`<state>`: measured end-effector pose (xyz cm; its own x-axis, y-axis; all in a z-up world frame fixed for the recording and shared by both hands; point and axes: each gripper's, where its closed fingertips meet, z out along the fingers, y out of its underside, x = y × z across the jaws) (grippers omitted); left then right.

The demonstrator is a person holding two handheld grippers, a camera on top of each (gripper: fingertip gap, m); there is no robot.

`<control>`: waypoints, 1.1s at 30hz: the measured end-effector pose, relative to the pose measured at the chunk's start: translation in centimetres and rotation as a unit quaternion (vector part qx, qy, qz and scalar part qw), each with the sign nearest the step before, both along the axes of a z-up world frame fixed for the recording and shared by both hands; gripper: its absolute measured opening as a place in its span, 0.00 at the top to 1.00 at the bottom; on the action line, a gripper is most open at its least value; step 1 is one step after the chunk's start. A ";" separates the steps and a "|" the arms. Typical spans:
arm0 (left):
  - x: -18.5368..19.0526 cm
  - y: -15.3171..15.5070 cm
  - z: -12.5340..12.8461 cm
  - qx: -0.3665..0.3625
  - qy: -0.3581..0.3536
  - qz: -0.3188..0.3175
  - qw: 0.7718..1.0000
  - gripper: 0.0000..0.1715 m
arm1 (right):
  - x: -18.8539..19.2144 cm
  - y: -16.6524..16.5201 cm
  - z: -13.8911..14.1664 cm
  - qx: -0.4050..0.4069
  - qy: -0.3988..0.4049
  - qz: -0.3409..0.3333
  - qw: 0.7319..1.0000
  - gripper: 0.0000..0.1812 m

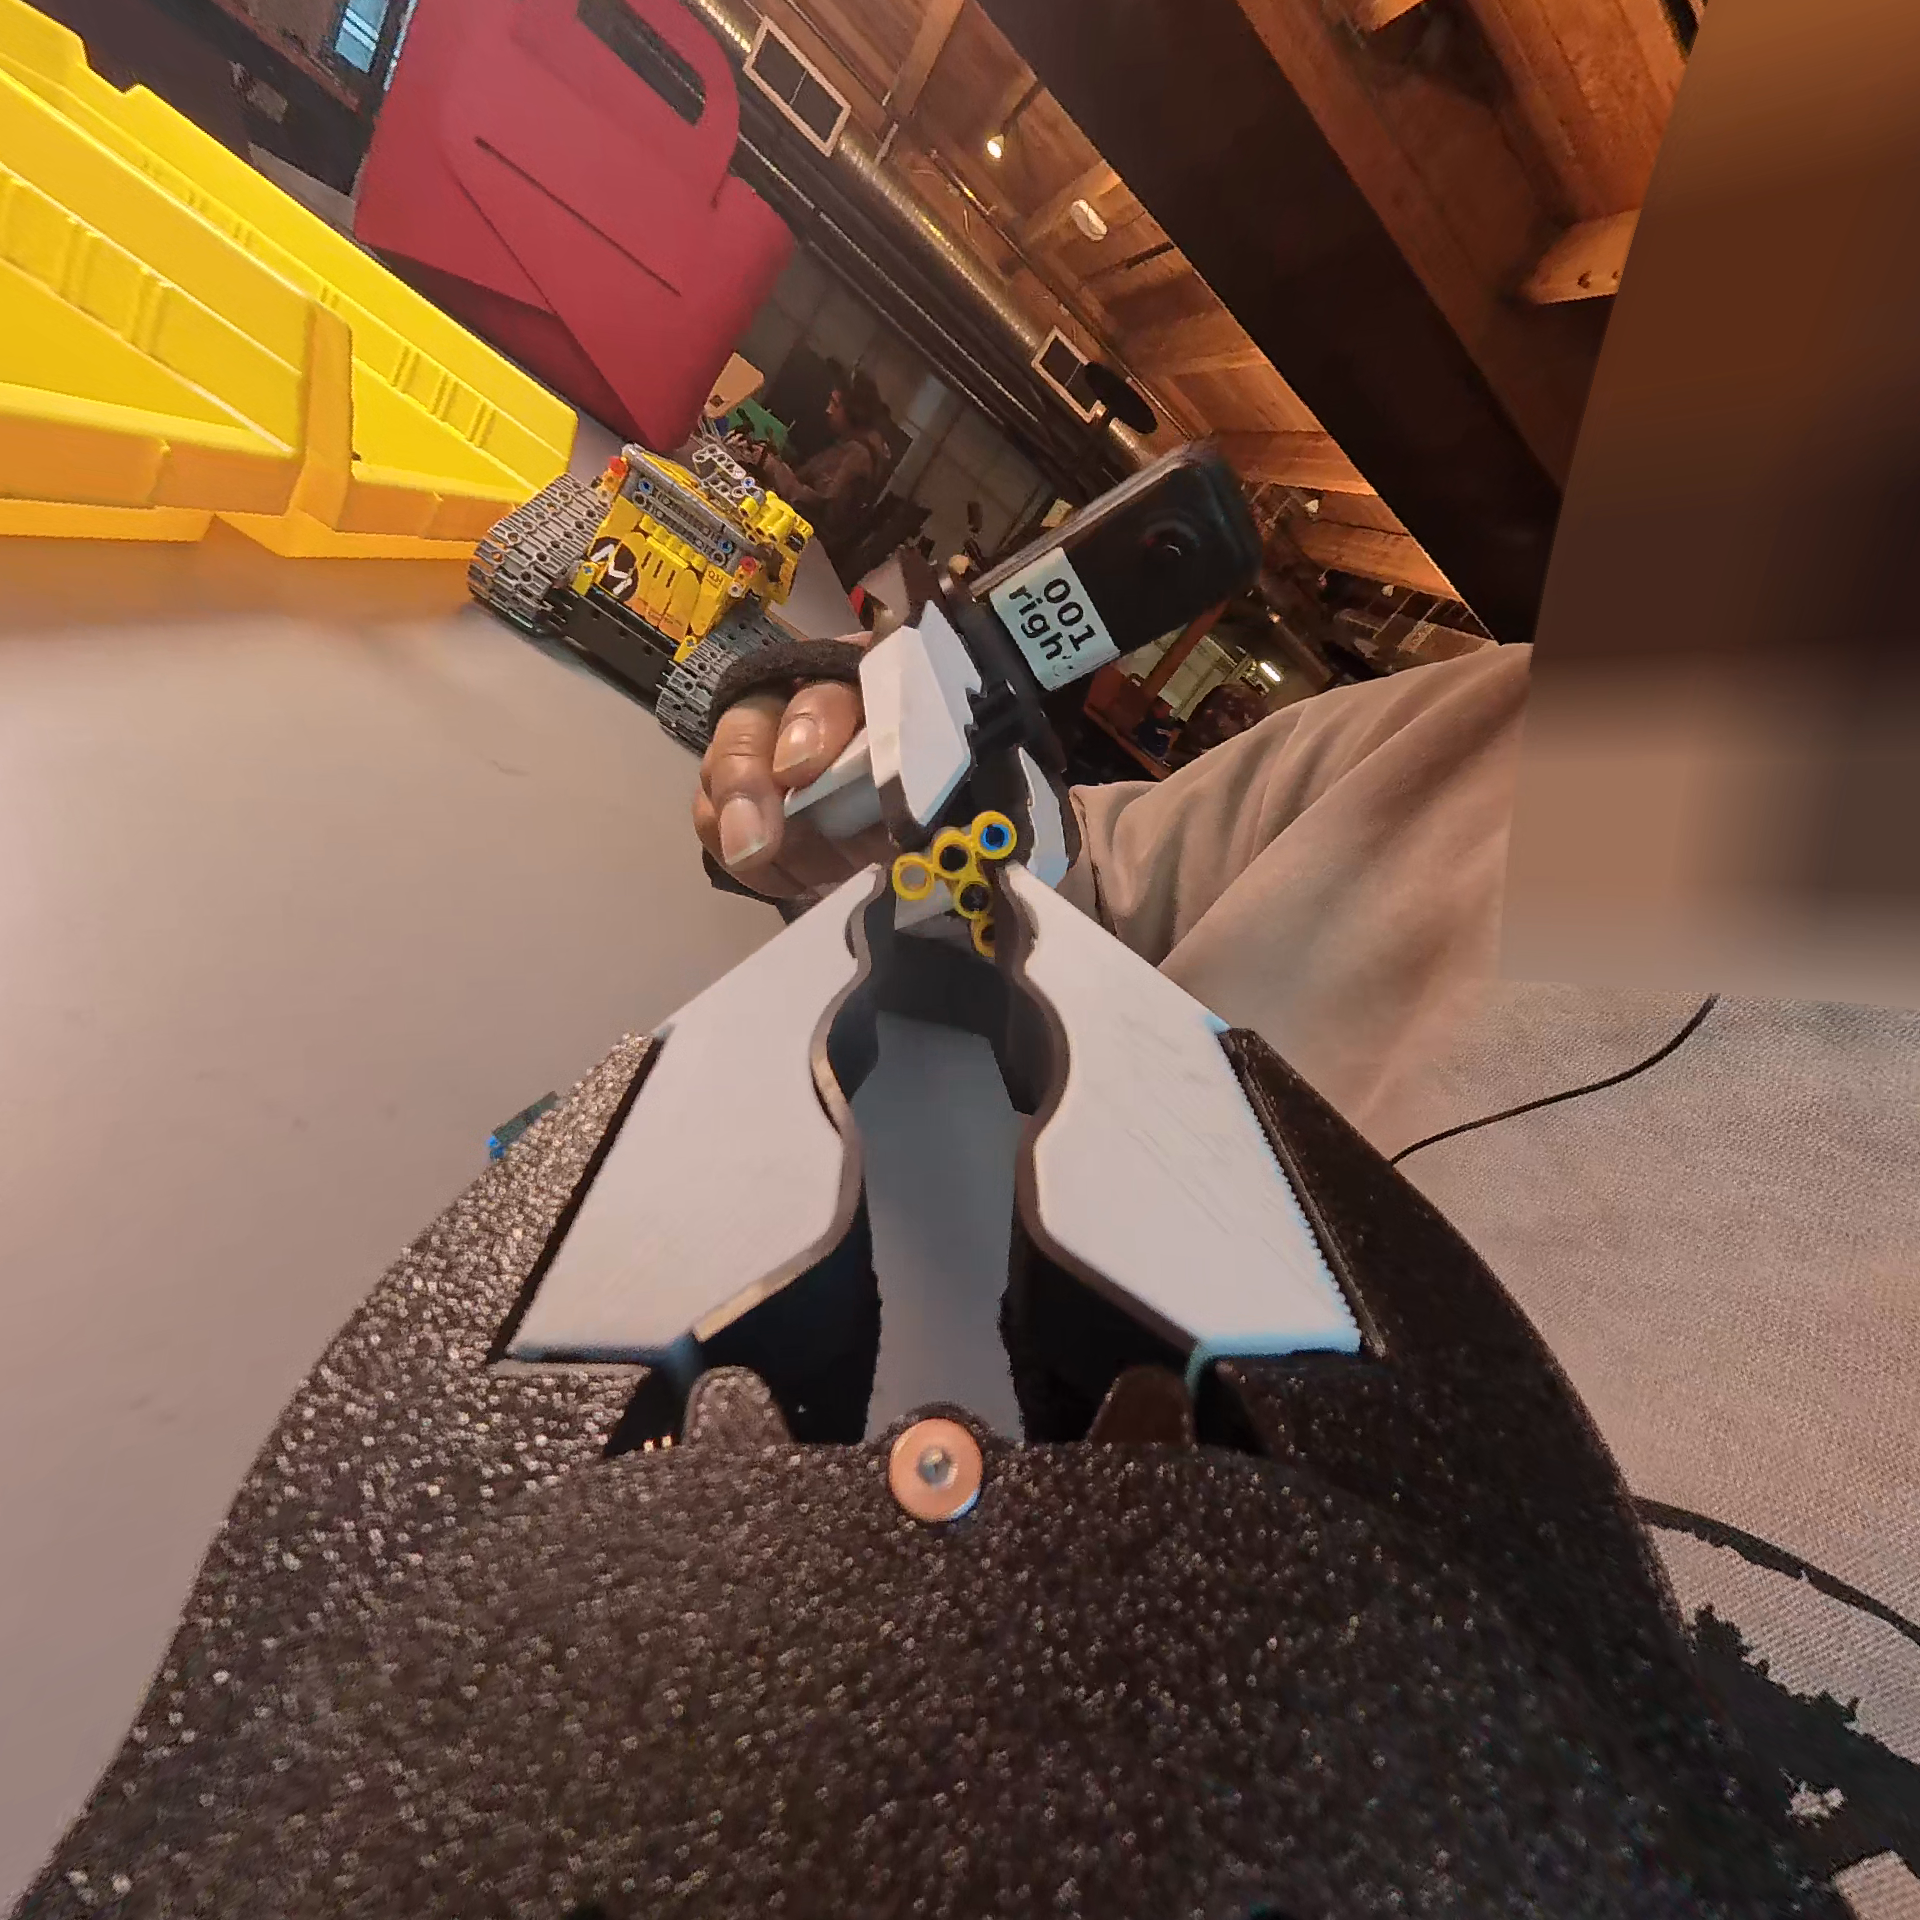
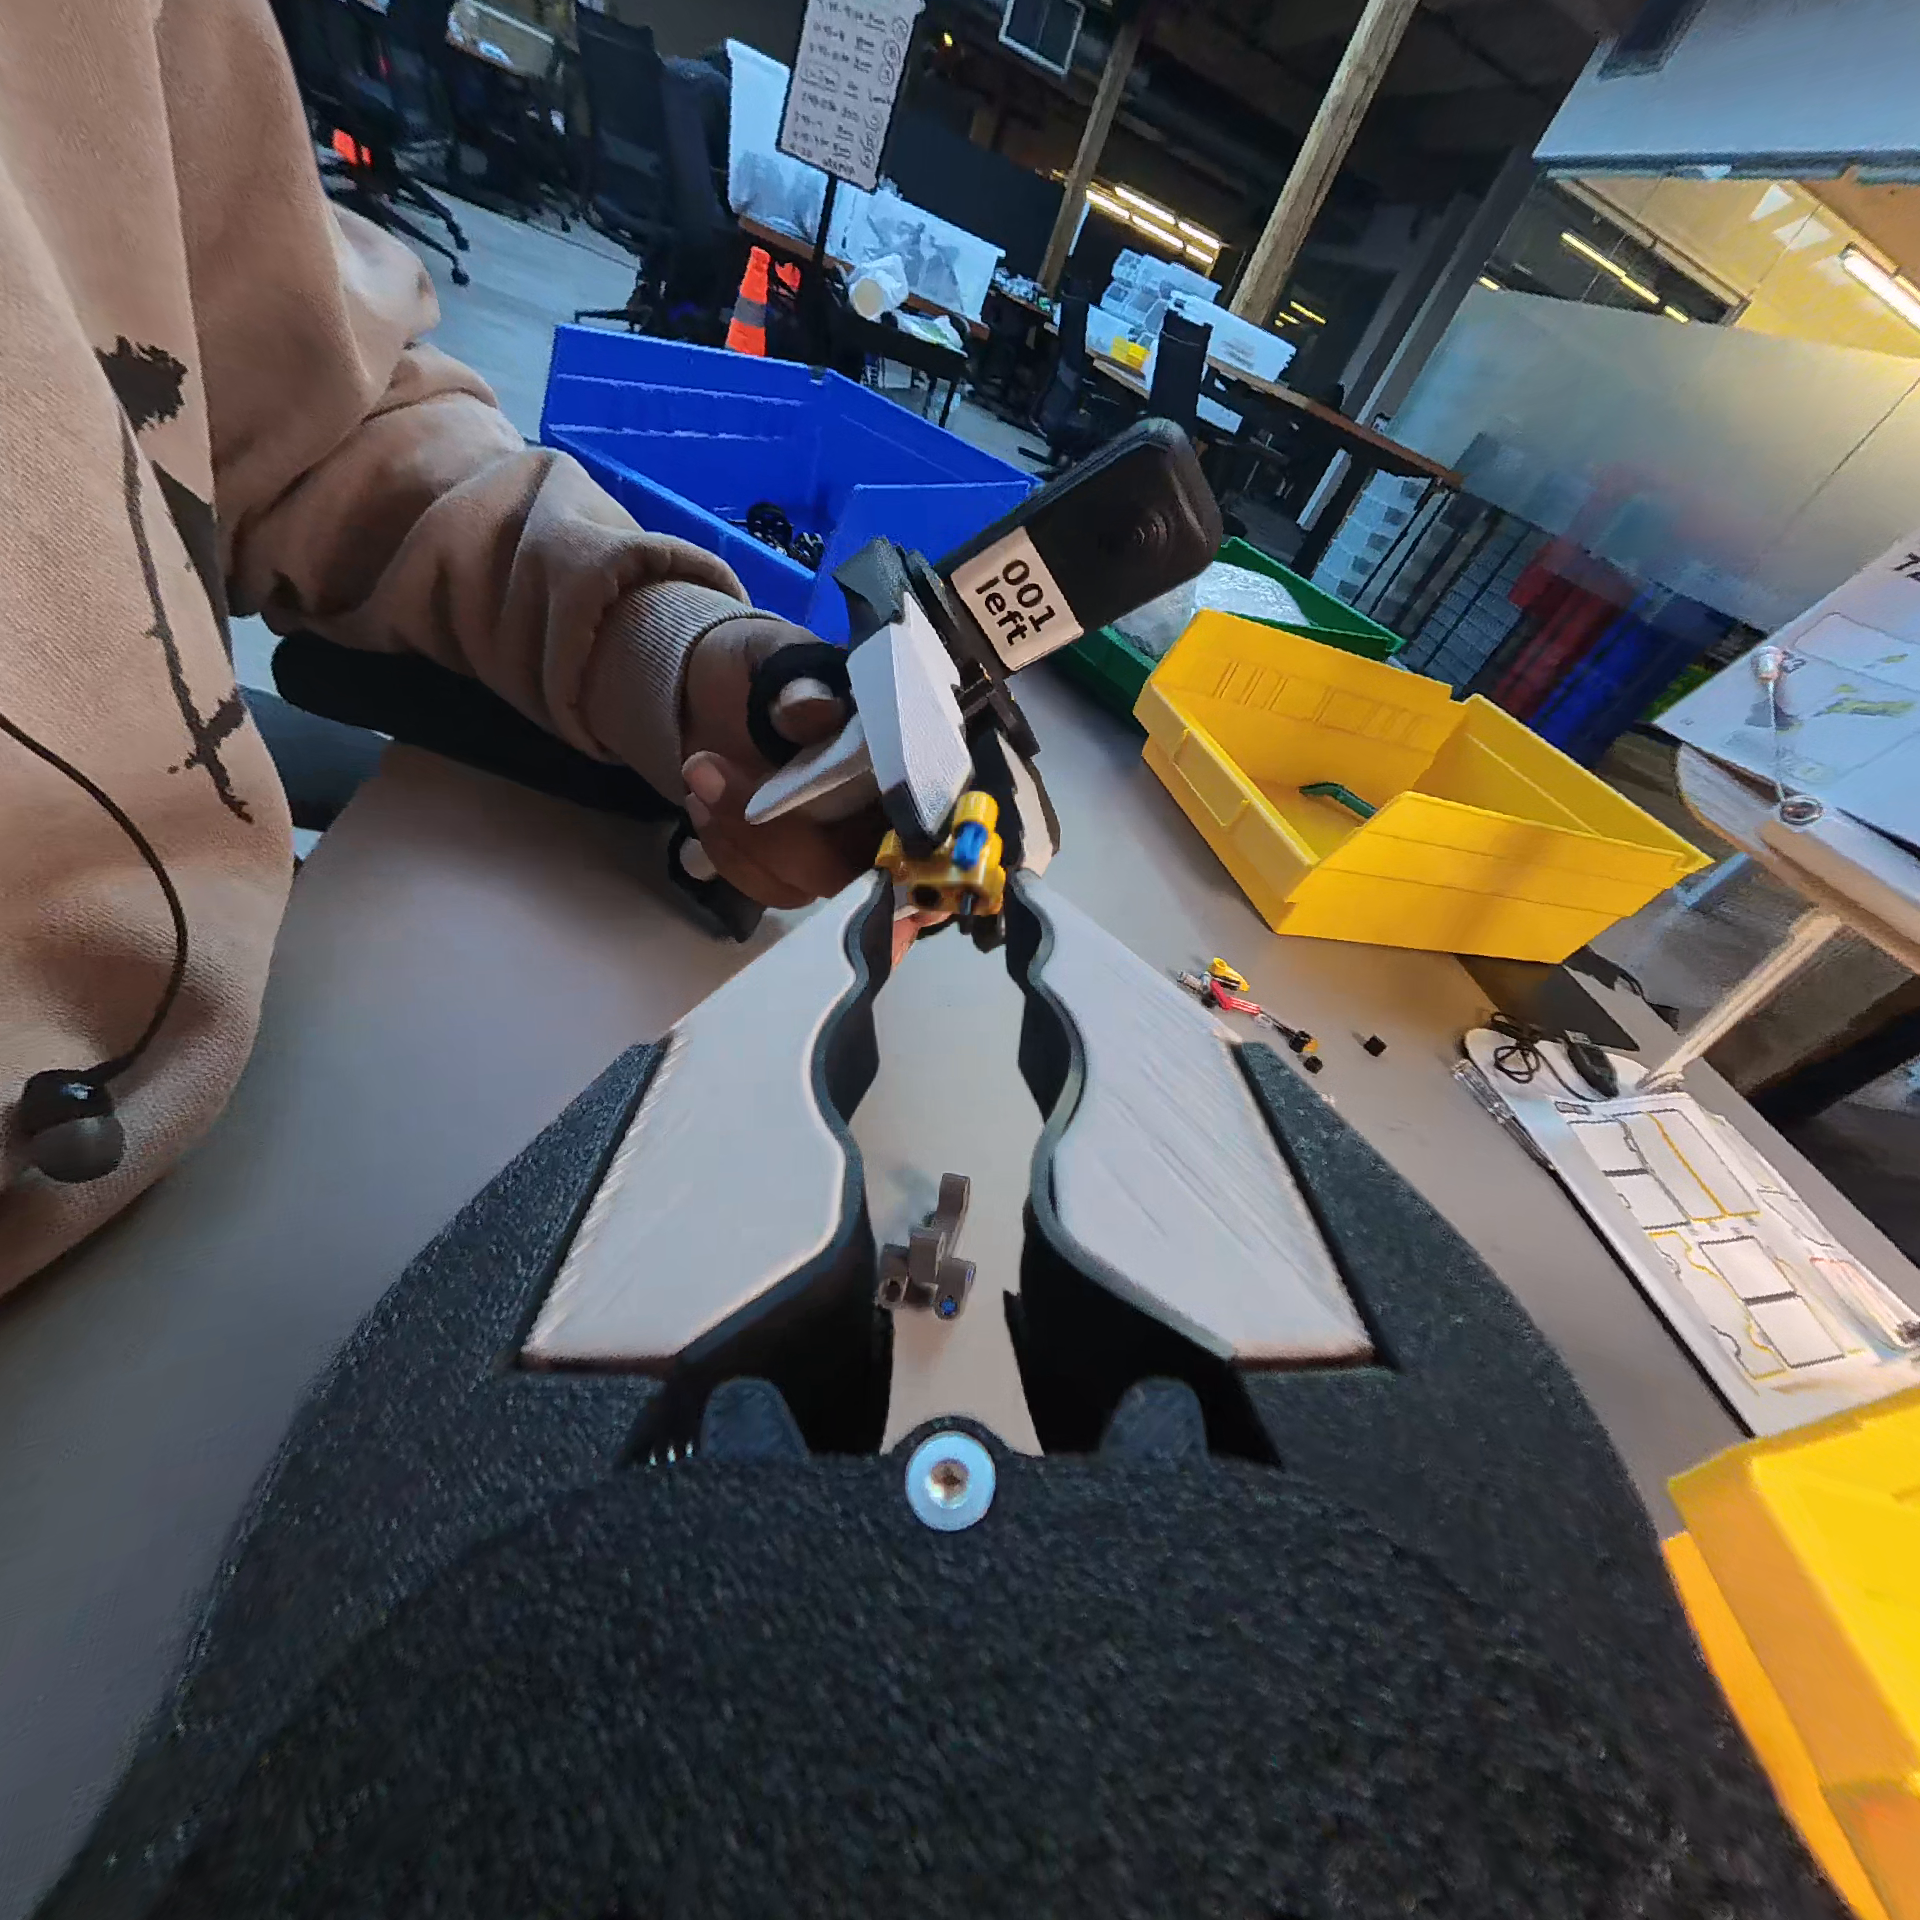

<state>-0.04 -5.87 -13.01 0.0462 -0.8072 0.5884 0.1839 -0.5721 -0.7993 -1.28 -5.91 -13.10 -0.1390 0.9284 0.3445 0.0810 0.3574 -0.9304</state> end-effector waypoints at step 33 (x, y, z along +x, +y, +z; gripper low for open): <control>-11.4 6.3 1.6 -0.033 -0.057 0.244 0.967 0.97 | 2.3 7.1 -0.2 0.040 -0.005 -0.172 0.984 0.93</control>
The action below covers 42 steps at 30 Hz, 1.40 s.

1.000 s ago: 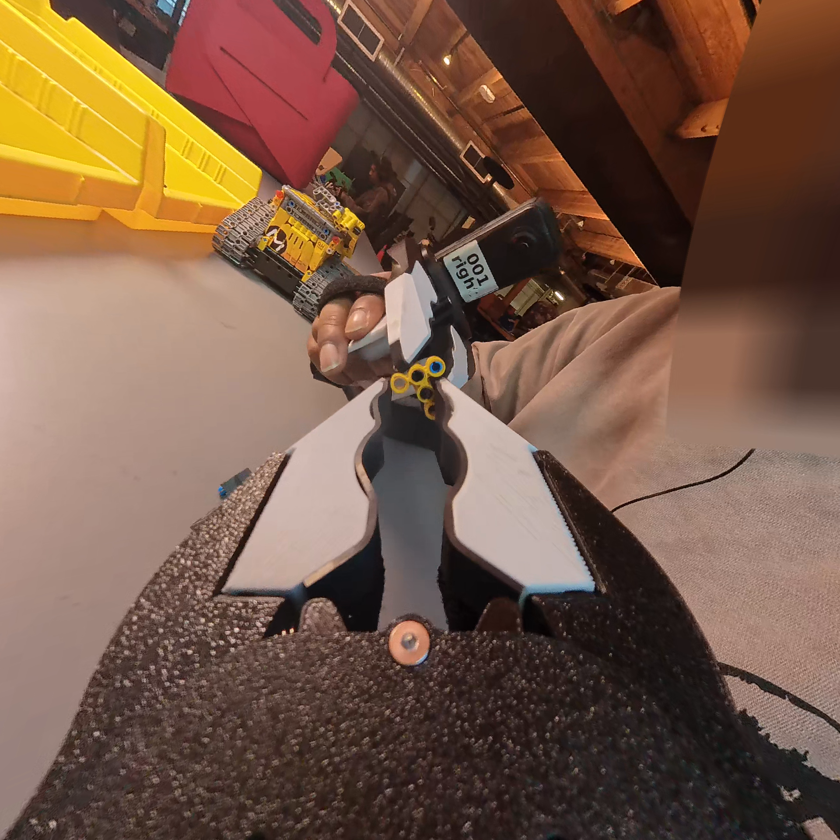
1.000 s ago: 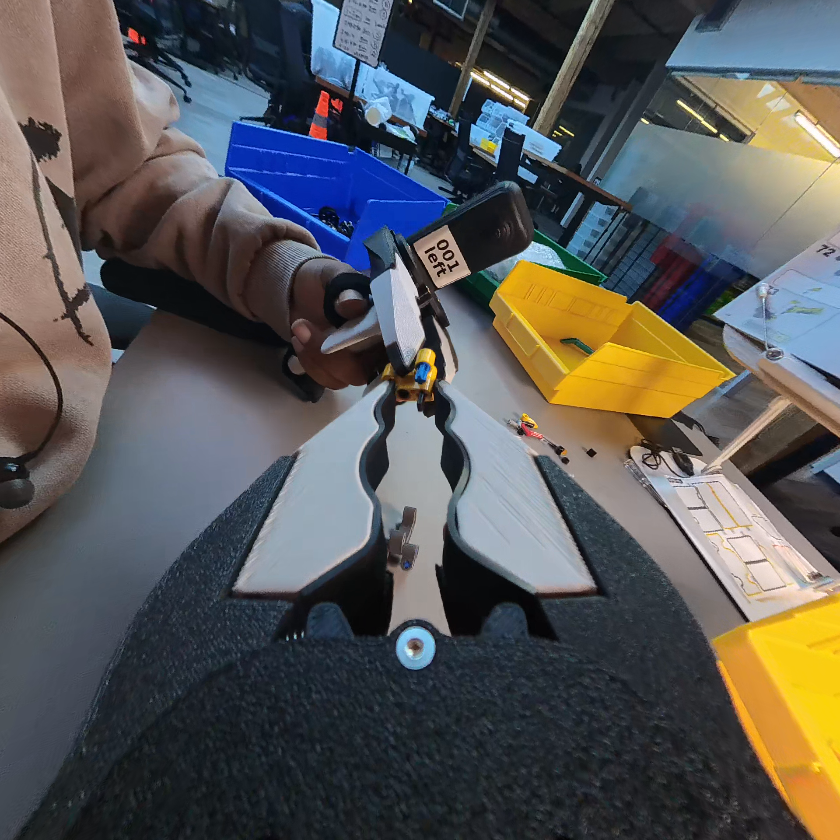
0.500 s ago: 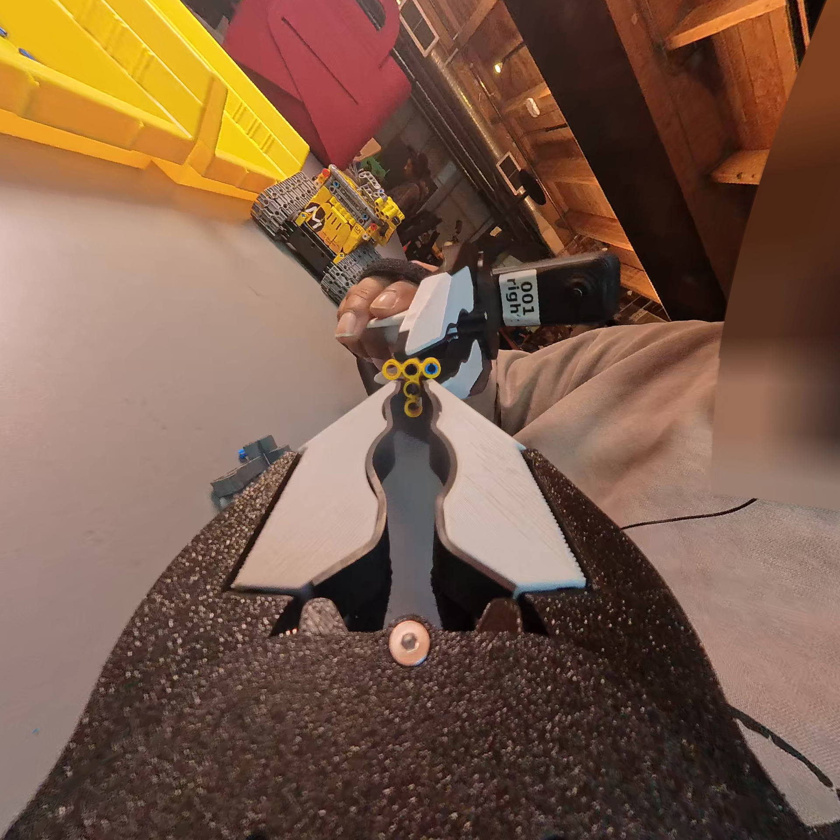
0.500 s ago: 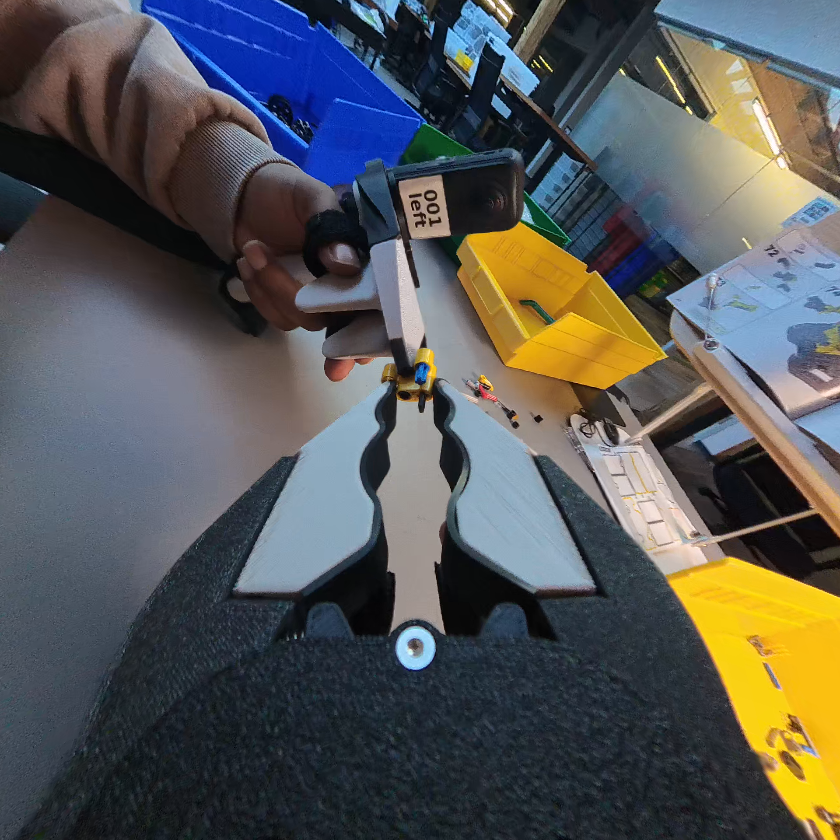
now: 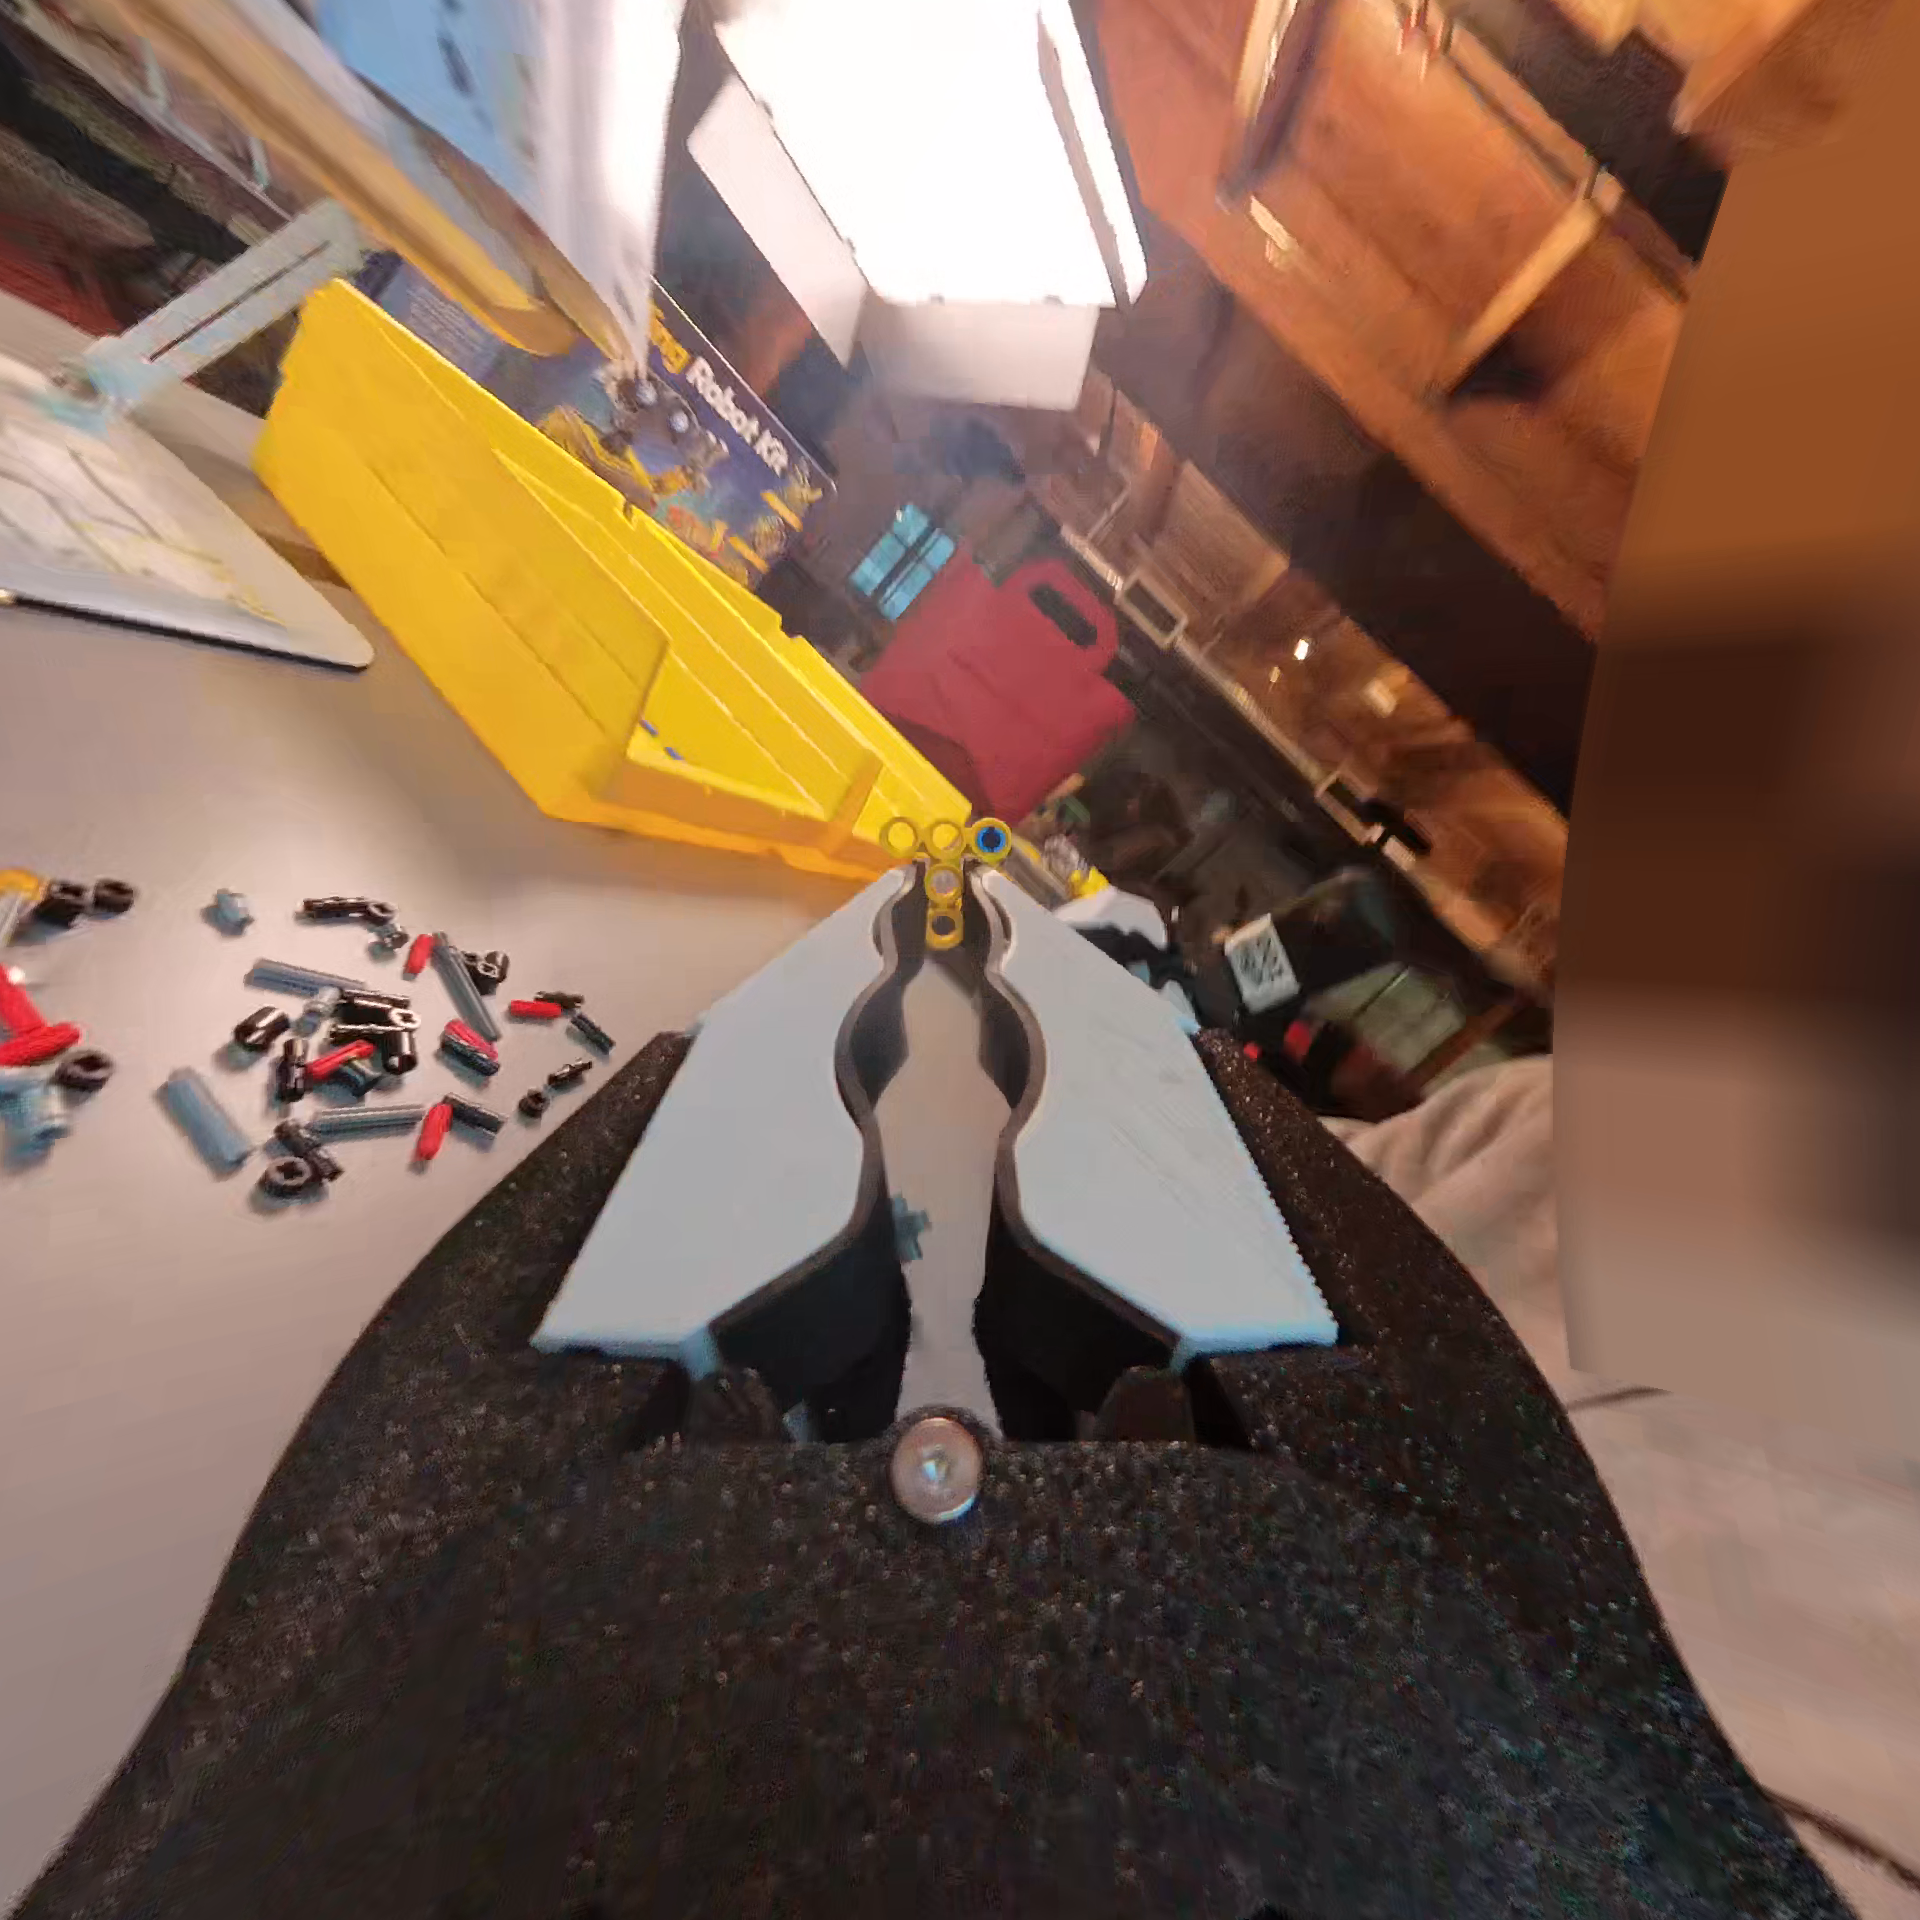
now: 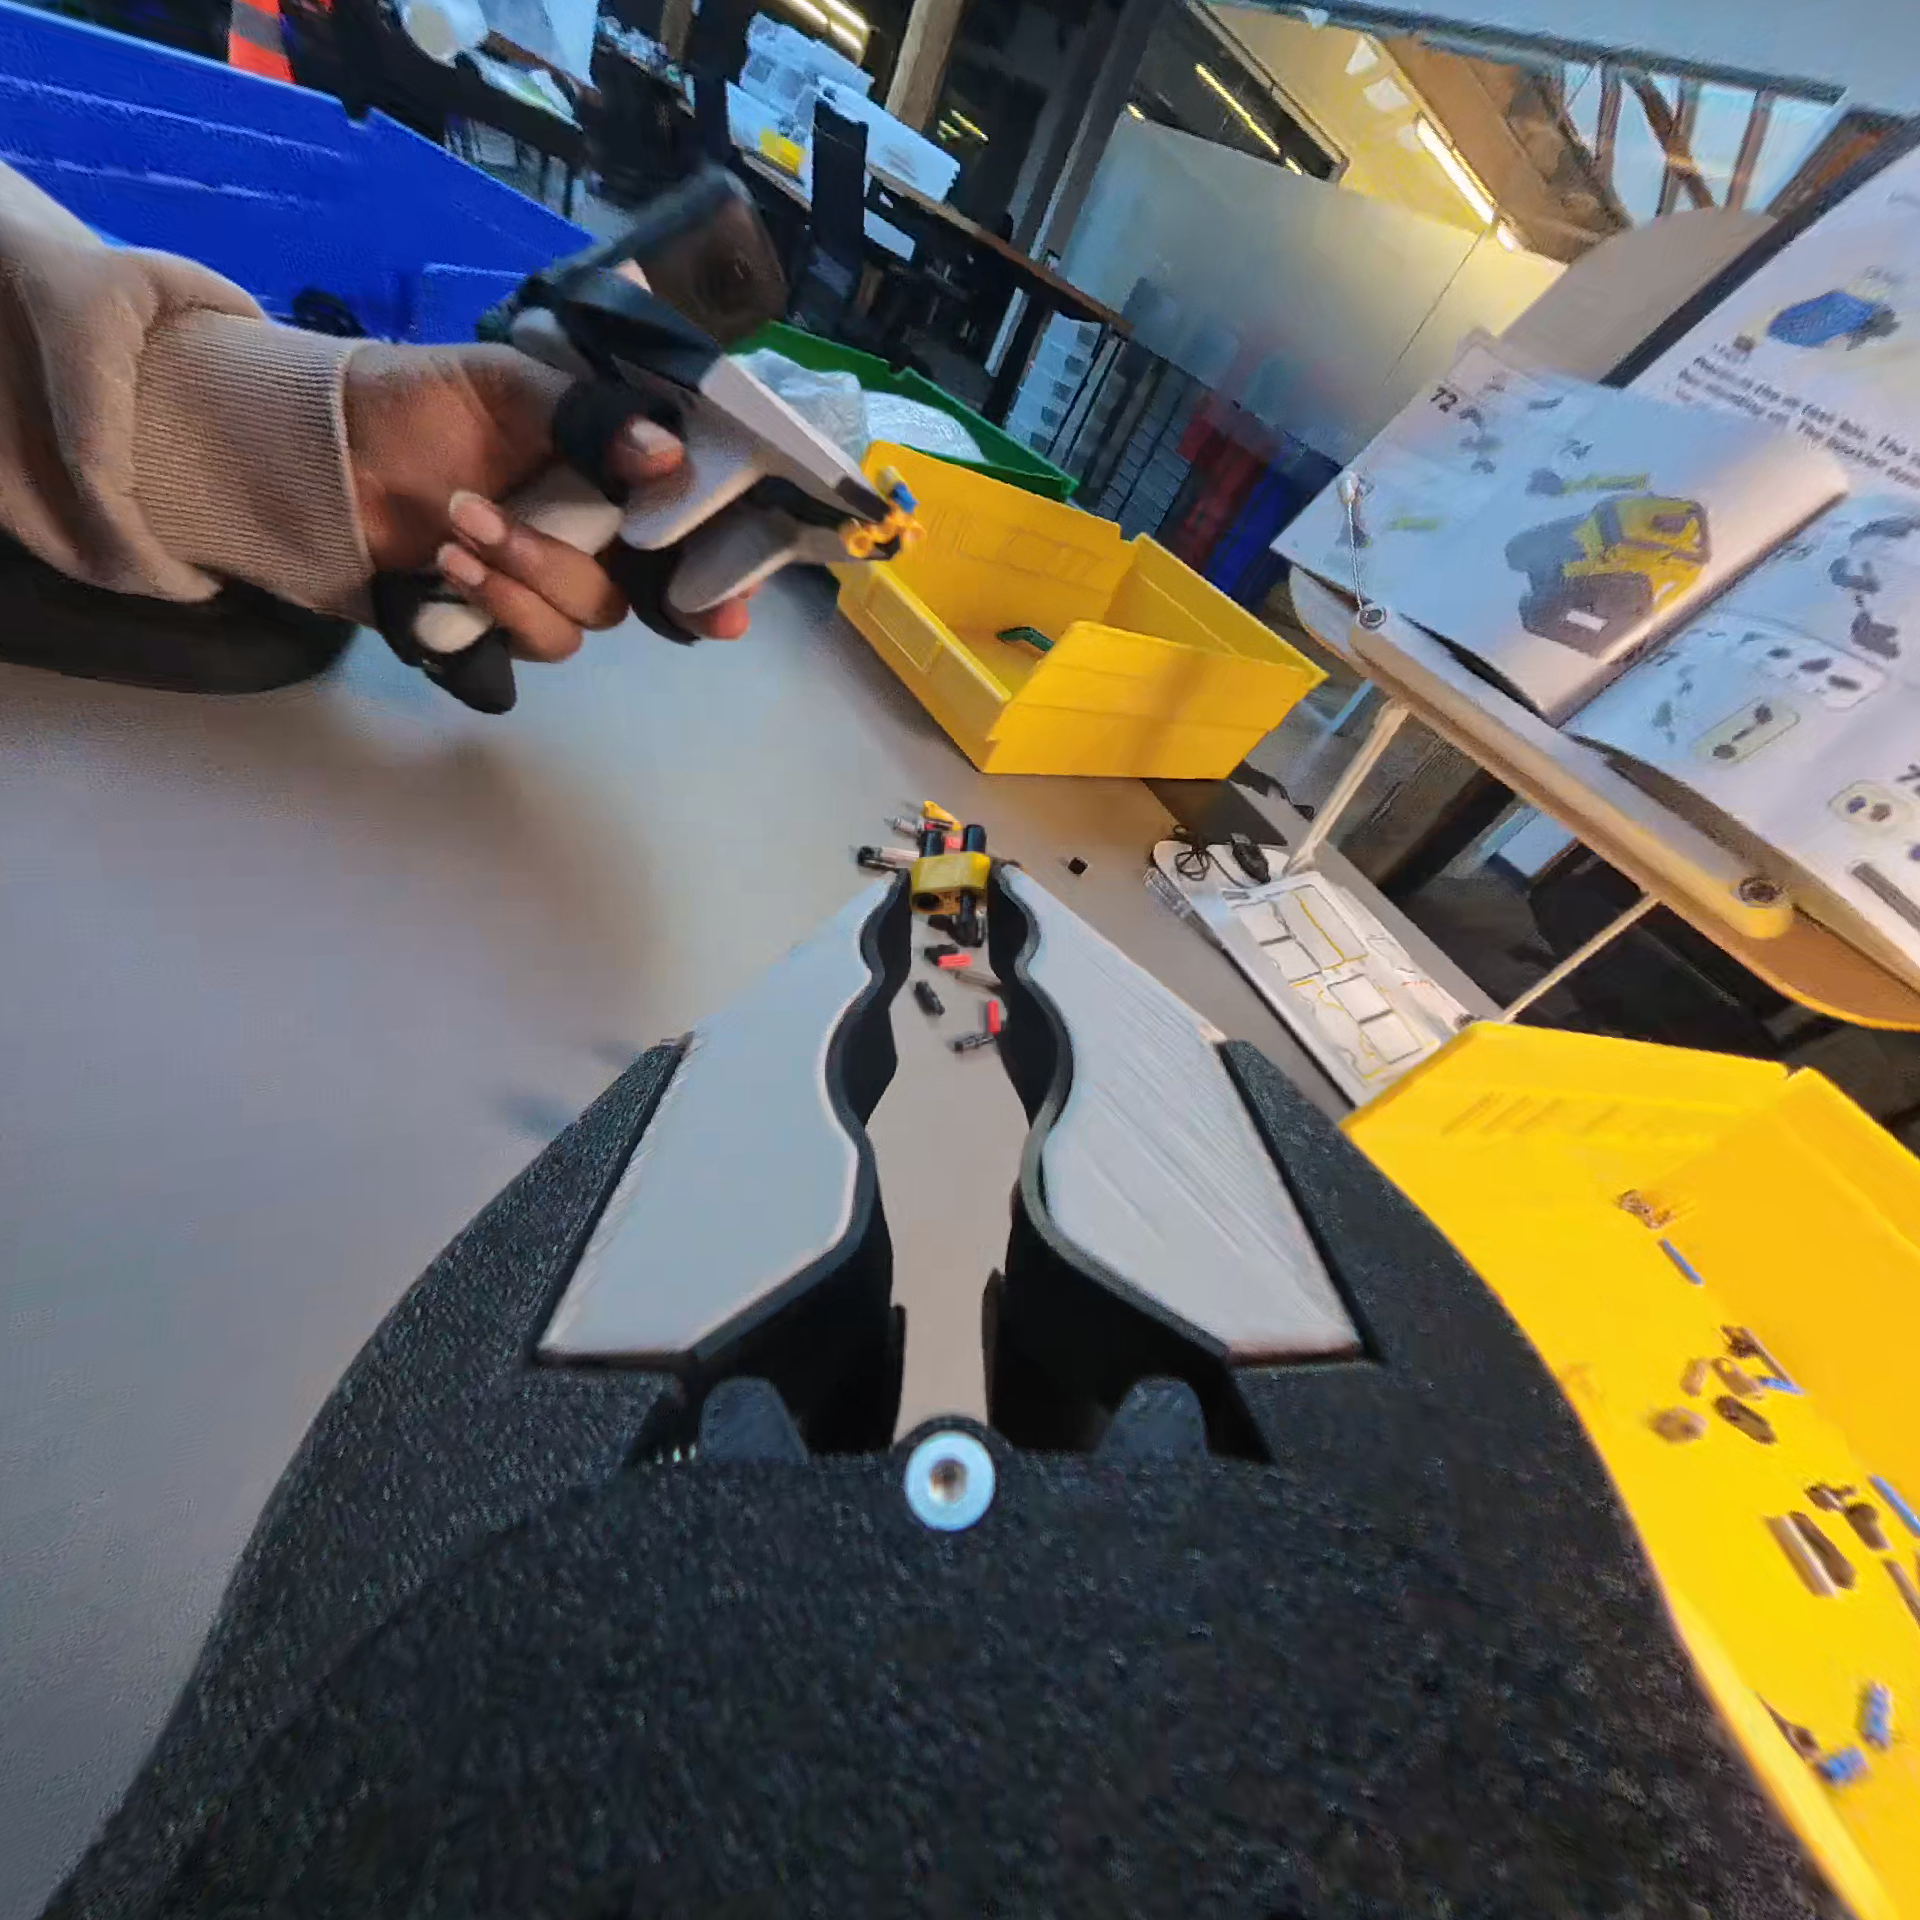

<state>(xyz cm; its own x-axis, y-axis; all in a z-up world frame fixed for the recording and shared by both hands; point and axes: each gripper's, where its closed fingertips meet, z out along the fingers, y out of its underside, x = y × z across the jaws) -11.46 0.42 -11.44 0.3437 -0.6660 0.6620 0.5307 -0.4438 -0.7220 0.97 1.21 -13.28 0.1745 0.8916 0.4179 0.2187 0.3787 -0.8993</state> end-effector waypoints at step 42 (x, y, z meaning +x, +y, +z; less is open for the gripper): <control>8.5 -1.8 -4.6 0.234 0.440 0.035 0.866 0.96 | -3.5 -3.5 -3.2 -0.222 -0.048 0.086 0.970 0.89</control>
